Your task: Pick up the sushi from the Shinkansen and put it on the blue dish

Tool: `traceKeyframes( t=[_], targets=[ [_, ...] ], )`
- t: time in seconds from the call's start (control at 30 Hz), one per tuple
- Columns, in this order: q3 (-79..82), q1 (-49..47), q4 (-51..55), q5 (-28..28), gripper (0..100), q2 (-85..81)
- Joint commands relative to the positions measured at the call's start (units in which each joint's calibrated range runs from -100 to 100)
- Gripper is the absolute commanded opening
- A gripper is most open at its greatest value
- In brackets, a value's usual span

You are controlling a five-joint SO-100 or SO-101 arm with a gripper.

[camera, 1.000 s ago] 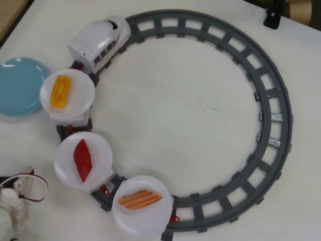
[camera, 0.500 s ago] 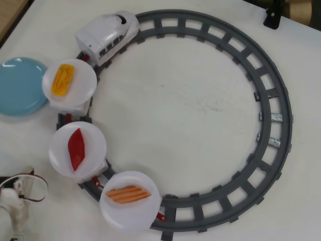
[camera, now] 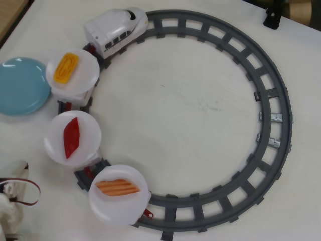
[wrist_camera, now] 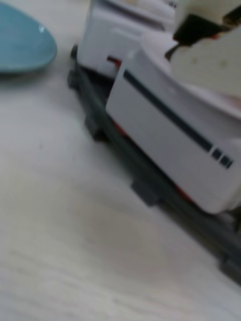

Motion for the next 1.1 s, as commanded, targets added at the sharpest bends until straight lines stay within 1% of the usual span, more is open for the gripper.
traceKeyframes(
  t=[0.0,0.1,0.37,0.53,0.7,0.9,1.07],
  targets=[
    [-6.02,0.53,0.13,0.03,3,2.37],
    [-10.26,0.53,0.04,-0.23,3,9.17],
    [-32.62,0.62,0.55,-0.34,3,34.64],
    [-45.61,0.62,5.56,-0.34,4,45.42],
    [-55.89,0.53,12.44,0.08,4,51.64],
    [-61.48,0.53,17.28,0.13,15,55.54],
    [-61.57,1.14,18.13,-0.34,18,57.95]
  ],
)
